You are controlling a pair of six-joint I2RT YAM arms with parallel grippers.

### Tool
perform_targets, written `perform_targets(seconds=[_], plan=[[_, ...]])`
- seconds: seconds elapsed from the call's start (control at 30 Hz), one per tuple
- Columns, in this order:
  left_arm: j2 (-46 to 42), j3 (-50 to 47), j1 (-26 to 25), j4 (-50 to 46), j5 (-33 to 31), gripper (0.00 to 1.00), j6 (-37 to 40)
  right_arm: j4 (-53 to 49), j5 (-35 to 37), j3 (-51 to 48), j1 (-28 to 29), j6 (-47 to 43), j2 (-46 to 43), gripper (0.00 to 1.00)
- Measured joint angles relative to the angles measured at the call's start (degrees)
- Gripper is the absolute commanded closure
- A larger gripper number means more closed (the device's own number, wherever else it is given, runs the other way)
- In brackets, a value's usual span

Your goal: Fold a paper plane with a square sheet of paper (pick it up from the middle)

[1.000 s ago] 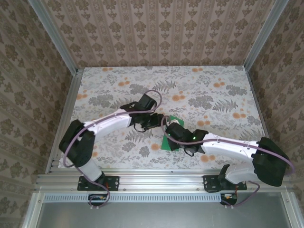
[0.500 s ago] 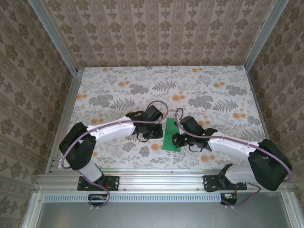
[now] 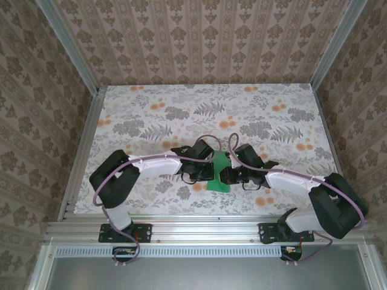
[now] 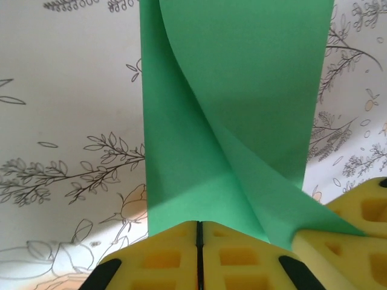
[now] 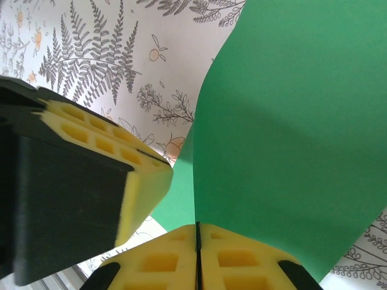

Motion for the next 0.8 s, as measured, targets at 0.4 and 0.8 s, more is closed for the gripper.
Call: perform_targets(seconds=[0.4, 0.8], plan=[[2.64, -0.15, -0.44, 0.39, 0.11, 0.92, -0.81, -2.89, -4.92, 1.29, -4.57, -4.46, 4.79, 0.86], [2.91, -0.09, -0.98, 0.04, -0.48, 0.92, -0.79, -8.33, -5.27, 6.01, -5.88, -10.32, 7.26, 0.83]])
